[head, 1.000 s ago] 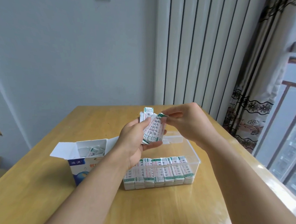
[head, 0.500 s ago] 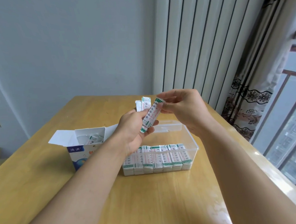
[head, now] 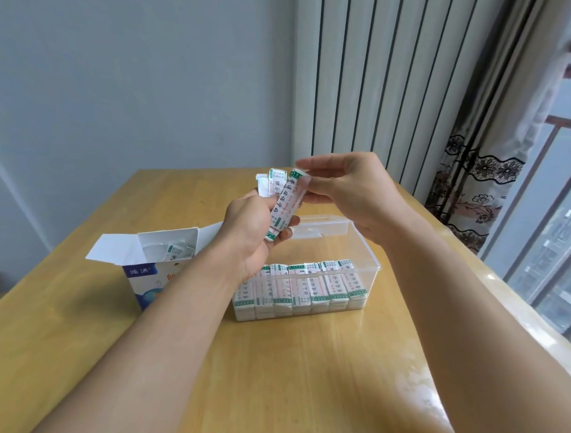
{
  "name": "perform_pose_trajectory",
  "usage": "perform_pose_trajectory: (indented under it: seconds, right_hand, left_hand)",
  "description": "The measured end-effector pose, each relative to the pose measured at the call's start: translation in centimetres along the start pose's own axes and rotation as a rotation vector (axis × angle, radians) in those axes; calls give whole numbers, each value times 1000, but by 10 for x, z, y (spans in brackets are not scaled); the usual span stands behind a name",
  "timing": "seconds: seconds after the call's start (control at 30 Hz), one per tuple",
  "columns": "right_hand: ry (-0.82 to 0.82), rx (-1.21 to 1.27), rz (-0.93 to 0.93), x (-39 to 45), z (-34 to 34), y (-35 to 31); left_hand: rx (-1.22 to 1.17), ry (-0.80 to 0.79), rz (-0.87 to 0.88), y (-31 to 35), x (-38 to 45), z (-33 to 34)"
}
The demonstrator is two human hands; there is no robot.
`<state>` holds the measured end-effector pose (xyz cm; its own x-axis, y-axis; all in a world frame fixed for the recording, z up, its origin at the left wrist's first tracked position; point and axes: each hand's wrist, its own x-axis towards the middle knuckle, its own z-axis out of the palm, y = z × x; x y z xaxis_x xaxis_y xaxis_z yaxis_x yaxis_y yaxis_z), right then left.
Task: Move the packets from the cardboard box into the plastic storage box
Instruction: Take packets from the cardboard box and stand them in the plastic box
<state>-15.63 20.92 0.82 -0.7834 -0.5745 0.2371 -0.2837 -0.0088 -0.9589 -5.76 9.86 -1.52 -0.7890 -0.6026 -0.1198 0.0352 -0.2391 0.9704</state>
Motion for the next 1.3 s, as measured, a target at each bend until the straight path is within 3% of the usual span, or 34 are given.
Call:
perform_pose_trajectory:
  seconds: [0.2, 0.4, 0.57, 0.77, 0.97, 1.3]
  right_hand:
    - [18, -9, -4, -2, -1, -3]
    - [31, 46, -81, -2, -6, -11]
    - [3, 70, -70, -1, -4, -8]
    - [-42, -78, 7, 1, 1, 1]
    - [-260, -435, 87, -1, 53, 38]
    - [-395, -444, 257, 1, 74, 49]
  left_hand:
    - [12, -25, -1, 1, 0, -2]
    - [-110, 71, 49, 5, 11, -10]
    - [-237, 125, -9, 11, 12, -15]
    - [-449, 247, 156, 22, 21, -25]
    - [-505, 188, 163, 31, 17, -33]
    - [-475, 121, 122, 29, 16, -31]
